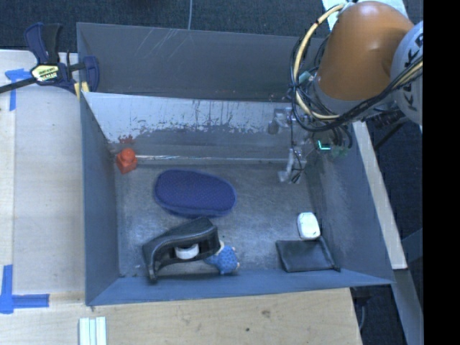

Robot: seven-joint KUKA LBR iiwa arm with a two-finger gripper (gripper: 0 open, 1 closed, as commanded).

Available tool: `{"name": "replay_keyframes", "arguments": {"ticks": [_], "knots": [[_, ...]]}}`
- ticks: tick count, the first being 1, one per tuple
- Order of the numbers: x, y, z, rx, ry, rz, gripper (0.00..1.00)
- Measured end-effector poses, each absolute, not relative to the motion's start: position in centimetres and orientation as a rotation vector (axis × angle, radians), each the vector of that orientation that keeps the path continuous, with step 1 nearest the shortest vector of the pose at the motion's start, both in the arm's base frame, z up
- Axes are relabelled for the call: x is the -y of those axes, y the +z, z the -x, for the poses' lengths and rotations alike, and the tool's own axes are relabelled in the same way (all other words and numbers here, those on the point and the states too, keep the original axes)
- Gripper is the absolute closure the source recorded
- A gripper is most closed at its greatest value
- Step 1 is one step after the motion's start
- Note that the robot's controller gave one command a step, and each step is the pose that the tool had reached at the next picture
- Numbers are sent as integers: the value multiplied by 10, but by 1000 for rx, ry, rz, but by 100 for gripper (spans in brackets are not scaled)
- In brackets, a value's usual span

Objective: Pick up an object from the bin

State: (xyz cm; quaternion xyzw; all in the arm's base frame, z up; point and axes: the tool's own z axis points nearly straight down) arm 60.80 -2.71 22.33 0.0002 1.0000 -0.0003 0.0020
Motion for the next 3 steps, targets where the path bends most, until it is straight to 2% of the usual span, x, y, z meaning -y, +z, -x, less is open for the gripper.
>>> {"name": "replay_keyframes", "arguments": {"ticks": [1,2,3], "knots": [[-38,205,-622,-3120,3,316,0],[-34,191,-622,-3117,0,384,0],[-41,170,-601,-3111,0,432,0]]}}
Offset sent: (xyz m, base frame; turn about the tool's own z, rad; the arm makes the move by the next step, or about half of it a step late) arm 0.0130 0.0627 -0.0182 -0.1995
